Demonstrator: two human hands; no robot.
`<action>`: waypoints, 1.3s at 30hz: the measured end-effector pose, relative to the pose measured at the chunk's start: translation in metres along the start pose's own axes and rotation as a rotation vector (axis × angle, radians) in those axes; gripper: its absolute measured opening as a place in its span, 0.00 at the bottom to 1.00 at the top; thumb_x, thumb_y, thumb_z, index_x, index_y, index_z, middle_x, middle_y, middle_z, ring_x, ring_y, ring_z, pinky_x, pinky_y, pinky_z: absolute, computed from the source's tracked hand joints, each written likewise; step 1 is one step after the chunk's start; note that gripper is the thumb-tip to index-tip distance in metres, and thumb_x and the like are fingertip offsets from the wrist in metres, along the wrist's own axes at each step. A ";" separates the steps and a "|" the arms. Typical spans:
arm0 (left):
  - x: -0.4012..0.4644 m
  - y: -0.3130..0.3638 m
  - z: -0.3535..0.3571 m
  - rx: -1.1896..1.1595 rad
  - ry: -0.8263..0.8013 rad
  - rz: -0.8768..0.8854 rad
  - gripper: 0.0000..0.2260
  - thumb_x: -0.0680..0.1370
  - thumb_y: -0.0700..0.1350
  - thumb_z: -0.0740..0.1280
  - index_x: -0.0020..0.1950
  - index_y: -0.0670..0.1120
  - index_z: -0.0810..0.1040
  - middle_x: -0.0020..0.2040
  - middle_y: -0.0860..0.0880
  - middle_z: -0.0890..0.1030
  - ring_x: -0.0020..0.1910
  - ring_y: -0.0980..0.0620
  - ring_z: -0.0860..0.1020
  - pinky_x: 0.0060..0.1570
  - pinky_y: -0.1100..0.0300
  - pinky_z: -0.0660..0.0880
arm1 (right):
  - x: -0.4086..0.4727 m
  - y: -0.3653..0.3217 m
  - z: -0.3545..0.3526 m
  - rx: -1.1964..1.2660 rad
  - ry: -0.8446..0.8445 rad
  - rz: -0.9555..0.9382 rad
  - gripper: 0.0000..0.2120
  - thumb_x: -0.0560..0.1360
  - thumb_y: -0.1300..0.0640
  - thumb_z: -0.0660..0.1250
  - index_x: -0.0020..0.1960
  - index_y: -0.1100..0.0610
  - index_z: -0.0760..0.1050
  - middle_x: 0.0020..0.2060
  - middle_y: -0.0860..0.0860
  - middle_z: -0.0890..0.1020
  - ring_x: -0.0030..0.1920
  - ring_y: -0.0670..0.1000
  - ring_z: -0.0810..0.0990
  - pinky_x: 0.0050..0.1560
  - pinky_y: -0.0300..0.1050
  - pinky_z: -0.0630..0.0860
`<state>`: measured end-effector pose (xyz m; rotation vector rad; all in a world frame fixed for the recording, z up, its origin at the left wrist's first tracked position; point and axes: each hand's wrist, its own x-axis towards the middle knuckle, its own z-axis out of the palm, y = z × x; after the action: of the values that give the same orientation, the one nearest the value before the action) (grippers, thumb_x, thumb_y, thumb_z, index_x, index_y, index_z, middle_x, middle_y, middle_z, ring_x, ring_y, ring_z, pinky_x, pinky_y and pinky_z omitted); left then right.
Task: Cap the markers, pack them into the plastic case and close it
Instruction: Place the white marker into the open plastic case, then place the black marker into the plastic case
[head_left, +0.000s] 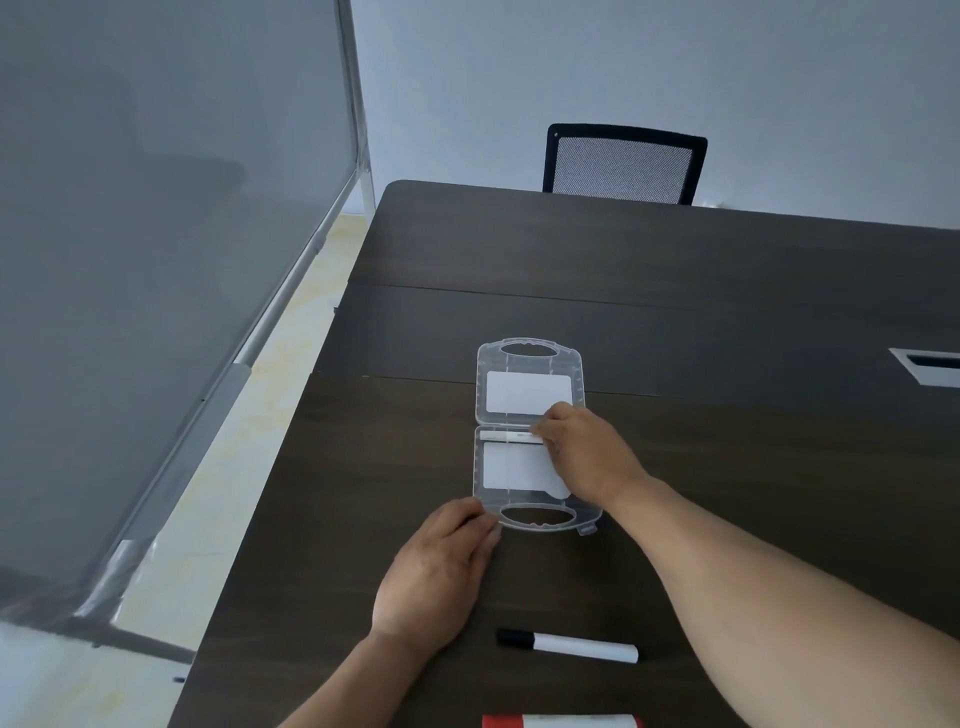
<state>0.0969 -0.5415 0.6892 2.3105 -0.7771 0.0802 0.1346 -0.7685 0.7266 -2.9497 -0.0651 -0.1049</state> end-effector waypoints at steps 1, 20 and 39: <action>0.000 -0.001 -0.001 -0.002 0.004 -0.002 0.14 0.79 0.55 0.57 0.55 0.53 0.79 0.57 0.58 0.76 0.56 0.62 0.74 0.55 0.70 0.69 | -0.002 -0.003 -0.002 0.004 0.010 -0.005 0.13 0.75 0.67 0.65 0.57 0.58 0.79 0.50 0.55 0.80 0.48 0.56 0.78 0.44 0.51 0.81; 0.002 -0.004 -0.001 0.018 0.010 -0.040 0.13 0.78 0.58 0.58 0.52 0.55 0.78 0.55 0.59 0.72 0.52 0.63 0.72 0.49 0.67 0.72 | -0.146 -0.024 -0.027 0.159 -0.424 -0.207 0.21 0.71 0.36 0.62 0.59 0.45 0.73 0.53 0.43 0.74 0.54 0.42 0.70 0.53 0.40 0.70; 0.005 -0.001 -0.004 0.050 0.069 -0.032 0.12 0.77 0.58 0.57 0.49 0.57 0.79 0.52 0.61 0.75 0.52 0.64 0.71 0.49 0.69 0.68 | -0.034 0.011 -0.055 -0.014 -0.071 -0.136 0.11 0.78 0.52 0.62 0.59 0.52 0.77 0.51 0.47 0.81 0.48 0.47 0.77 0.48 0.41 0.74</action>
<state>0.1022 -0.5416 0.6931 2.3534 -0.7102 0.1659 0.0974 -0.7907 0.7759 -2.9605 -0.2762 -0.0196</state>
